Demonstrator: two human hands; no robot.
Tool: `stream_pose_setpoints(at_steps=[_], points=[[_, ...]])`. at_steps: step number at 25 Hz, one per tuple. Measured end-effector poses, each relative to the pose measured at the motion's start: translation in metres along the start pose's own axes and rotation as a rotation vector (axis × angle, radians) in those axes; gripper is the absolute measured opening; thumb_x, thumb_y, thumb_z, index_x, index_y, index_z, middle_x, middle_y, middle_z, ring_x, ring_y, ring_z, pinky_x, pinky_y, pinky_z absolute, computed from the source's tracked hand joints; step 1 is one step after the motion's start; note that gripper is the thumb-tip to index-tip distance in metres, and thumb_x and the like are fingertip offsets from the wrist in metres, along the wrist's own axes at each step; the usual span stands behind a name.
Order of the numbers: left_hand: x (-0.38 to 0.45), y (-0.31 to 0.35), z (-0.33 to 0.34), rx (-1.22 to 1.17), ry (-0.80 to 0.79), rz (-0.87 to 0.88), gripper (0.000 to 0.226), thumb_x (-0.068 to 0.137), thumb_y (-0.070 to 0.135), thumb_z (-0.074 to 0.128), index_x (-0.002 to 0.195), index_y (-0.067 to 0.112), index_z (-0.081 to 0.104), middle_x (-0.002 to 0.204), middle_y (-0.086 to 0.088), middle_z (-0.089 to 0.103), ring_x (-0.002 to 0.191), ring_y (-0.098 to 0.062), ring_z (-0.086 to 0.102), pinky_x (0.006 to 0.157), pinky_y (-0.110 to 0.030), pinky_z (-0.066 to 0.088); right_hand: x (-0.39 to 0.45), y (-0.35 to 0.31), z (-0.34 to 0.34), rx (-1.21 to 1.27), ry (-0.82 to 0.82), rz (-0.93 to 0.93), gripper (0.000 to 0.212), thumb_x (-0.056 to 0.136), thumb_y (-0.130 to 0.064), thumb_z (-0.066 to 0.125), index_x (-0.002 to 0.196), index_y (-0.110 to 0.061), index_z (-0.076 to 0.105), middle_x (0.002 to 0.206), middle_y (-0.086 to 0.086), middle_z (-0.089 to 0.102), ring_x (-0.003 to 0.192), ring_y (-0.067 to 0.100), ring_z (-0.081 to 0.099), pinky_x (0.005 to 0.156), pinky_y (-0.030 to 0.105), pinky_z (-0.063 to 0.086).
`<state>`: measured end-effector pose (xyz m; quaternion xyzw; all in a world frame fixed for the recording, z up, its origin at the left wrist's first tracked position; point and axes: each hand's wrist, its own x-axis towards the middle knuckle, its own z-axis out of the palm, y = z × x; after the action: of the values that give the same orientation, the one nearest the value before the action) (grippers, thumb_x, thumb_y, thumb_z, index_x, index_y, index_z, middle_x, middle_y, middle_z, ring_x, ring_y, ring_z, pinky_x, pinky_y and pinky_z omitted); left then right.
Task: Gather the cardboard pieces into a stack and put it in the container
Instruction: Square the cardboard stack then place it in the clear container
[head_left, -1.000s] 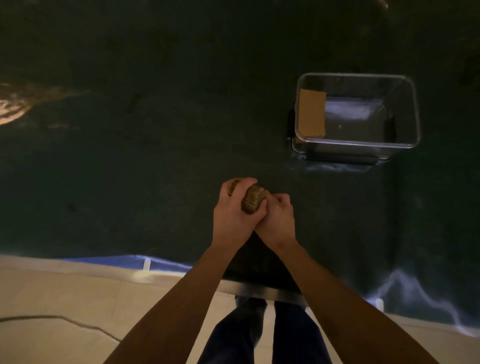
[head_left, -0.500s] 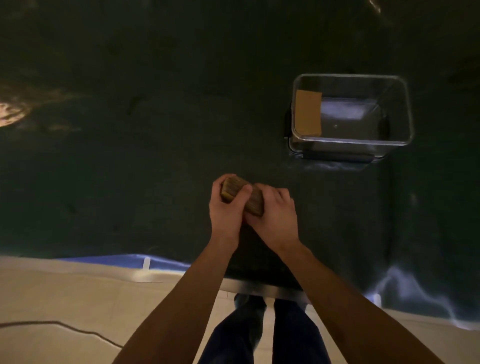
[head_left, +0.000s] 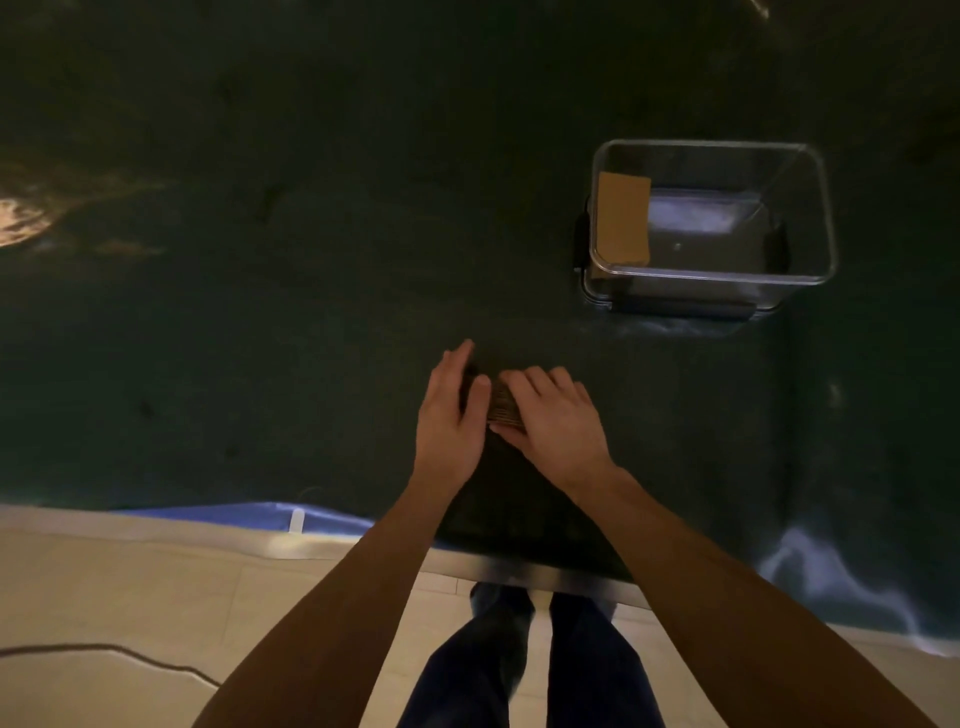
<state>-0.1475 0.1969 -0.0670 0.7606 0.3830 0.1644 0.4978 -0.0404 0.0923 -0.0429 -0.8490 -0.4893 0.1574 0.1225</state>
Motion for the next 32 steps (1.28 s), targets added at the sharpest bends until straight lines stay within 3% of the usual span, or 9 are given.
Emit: stream_pose_setpoints(at_steps=[3,6,11,13,17,21,25,28,32], points=[[0.007,-0.002,-0.005,0.318,-0.073,0.128,0.047,0.105,0.035,0.036,0.147,0.015,0.044,0.157,-0.003,0.039,0.150,-0.014,0.019,0.121,-0.051,0.019,0.001,-0.001,0.001,0.024,0.005,0.032,0.057,0.083,-0.048,0.065,0.132,-0.026,0.046,0.127,0.002,0.057,0.113,0.026,0.051,0.089,0.046,0.050],[0.005,0.001,-0.015,0.491,0.059,0.299,0.054,0.105,0.037,0.027,0.154,0.014,0.029,0.165,0.001,0.016,0.153,-0.017,0.005,0.124,-0.046,0.005,0.002,-0.001,0.002,0.007,-0.002,0.039,0.056,0.084,-0.048,0.064,0.132,-0.027,0.044,0.126,0.002,0.056,0.110,0.026,0.051,0.084,0.044,0.053],[-0.021,-0.016,-0.016,0.870,-0.106,0.529,0.065,0.103,0.048,0.023,0.157,0.013,0.012,0.166,-0.008,0.014,0.154,-0.022,0.009,0.122,-0.051,0.014,0.000,-0.001,0.001,0.002,-0.031,0.057,0.057,0.083,-0.043,0.067,0.132,-0.024,0.044,0.128,0.004,0.052,0.112,0.027,0.049,0.078,0.043,0.056],[-0.022,-0.021,-0.016,0.868,-0.087,0.514,0.069,0.101,0.044,0.035,0.157,0.012,0.011,0.166,-0.009,0.012,0.154,-0.023,0.006,0.123,-0.048,0.009,0.000,-0.001,0.001,0.006,-0.032,0.061,0.056,0.084,-0.044,0.066,0.132,-0.024,0.044,0.128,0.004,0.052,0.113,0.027,0.048,0.078,0.043,0.056],[-0.029,-0.024,-0.015,0.936,-0.161,0.540,0.075,0.091,0.032,0.045,0.156,0.011,0.014,0.165,-0.010,0.017,0.153,-0.024,0.013,0.121,-0.051,0.022,0.000,-0.002,0.001,-0.001,-0.014,0.055,0.055,0.085,-0.048,0.064,0.132,-0.026,0.045,0.127,0.002,0.054,0.112,0.026,0.049,0.082,0.043,0.055],[-0.028,-0.016,-0.015,0.932,-0.159,0.505,0.073,0.091,0.034,0.043,0.155,0.010,0.019,0.164,-0.011,0.022,0.152,-0.024,0.017,0.119,-0.052,0.025,-0.012,0.013,0.003,0.035,0.048,0.112,0.058,0.083,-0.050,0.066,0.132,-0.025,0.049,0.125,0.001,0.060,0.109,0.024,0.054,0.086,0.042,0.053],[-0.021,-0.023,-0.030,0.790,-0.146,0.385,0.092,0.083,0.043,0.064,0.158,0.021,0.014,0.165,-0.003,0.019,0.150,-0.021,0.019,0.119,-0.044,0.022,-0.018,0.019,0.007,0.118,0.046,0.131,0.053,0.083,-0.049,0.066,0.129,-0.029,0.049,0.123,-0.003,0.060,0.107,0.019,0.058,0.080,0.037,0.054],[0.003,-0.024,-0.054,0.473,-0.191,0.102,0.105,0.069,0.032,0.083,0.153,0.038,0.020,0.147,0.000,0.029,0.120,-0.021,0.049,0.101,-0.034,0.046,-0.013,0.022,0.006,0.138,0.022,0.090,0.051,0.084,-0.050,0.065,0.128,-0.032,0.047,0.121,-0.005,0.058,0.104,0.017,0.061,0.078,0.035,0.054],[0.041,-0.006,-0.056,0.521,-0.479,0.105,0.074,0.070,0.031,0.082,0.130,0.046,0.040,0.112,0.005,0.062,0.095,-0.012,0.064,0.081,-0.026,0.051,-0.014,0.026,0.007,0.128,0.033,0.076,0.054,0.081,-0.050,0.069,0.128,-0.032,0.048,0.124,-0.004,0.053,0.107,0.019,0.055,0.076,0.036,0.054]])
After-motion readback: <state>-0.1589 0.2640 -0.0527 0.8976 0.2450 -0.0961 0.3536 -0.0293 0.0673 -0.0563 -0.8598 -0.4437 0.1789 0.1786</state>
